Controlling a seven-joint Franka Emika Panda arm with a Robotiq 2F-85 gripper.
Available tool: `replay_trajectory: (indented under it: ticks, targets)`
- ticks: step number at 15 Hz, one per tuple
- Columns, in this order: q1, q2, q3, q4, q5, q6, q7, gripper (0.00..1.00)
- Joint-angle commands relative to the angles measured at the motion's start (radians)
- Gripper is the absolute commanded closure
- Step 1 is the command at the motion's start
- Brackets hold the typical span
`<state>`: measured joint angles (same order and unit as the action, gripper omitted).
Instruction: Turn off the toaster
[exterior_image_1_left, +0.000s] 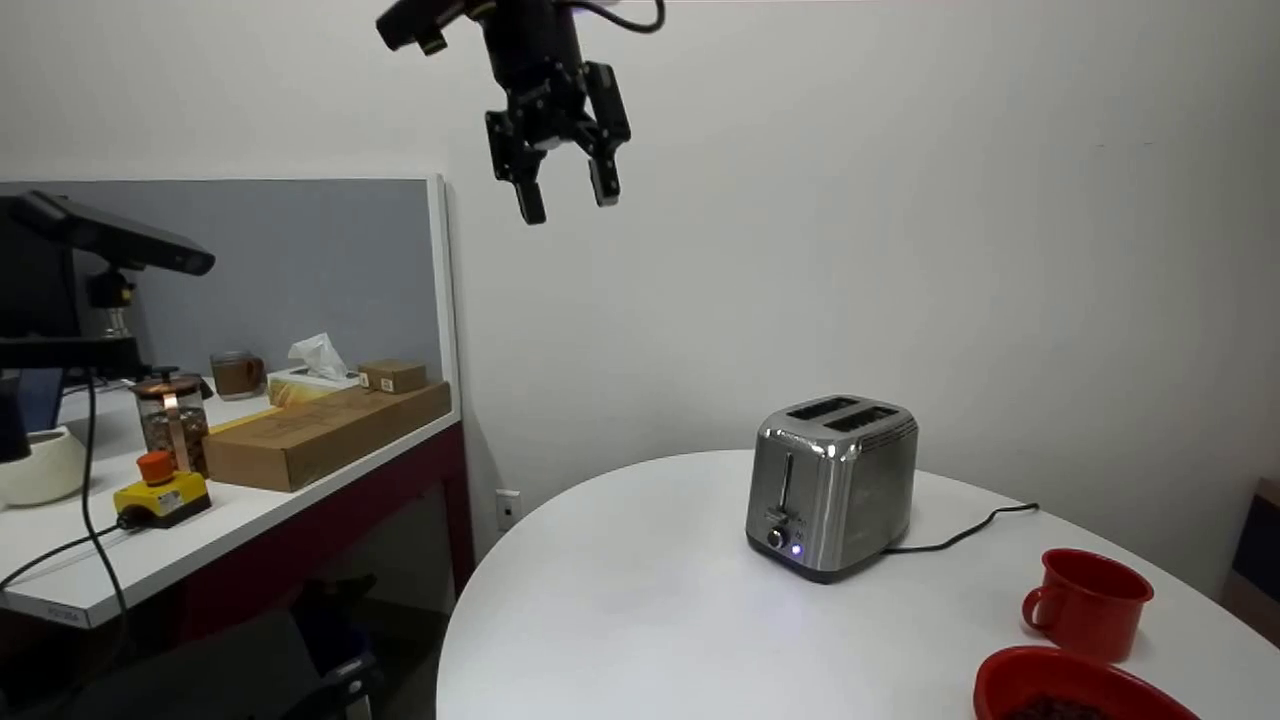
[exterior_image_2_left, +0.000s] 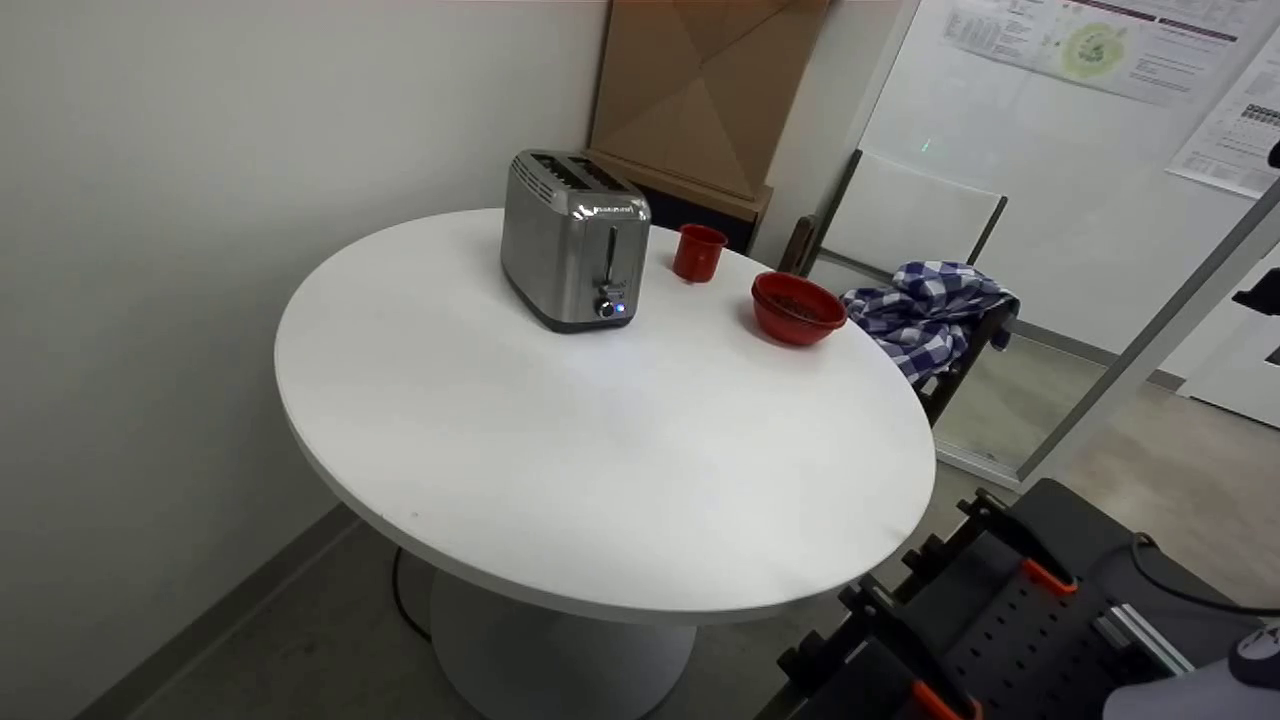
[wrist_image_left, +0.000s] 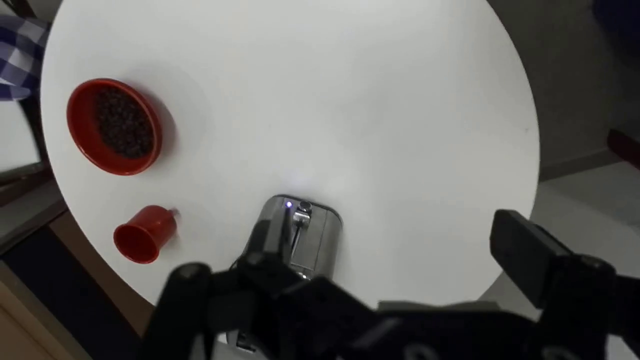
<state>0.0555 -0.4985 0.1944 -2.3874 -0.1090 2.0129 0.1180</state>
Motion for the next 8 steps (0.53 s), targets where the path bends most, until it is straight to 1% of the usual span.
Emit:
replay_trajectory:
  ticks: [1, 4, 5, 7, 8]
  targets:
    - [-0.031, 0.127, -0.06, -0.026, -0.055, 0.071, -0.033, 0.0]
    - [-0.055, 0.247, -0.111, -0.022, -0.073, 0.117, -0.069, 0.0]
    - [-0.062, 0.296, -0.127, -0.017, -0.079, 0.148, -0.086, 0.0]
    - [-0.08, 0.384, -0.148, -0.014, -0.115, 0.255, -0.087, 0.0]
    - [-0.09, 0.429, -0.152, -0.007, -0.149, 0.307, -0.062, 0.0]
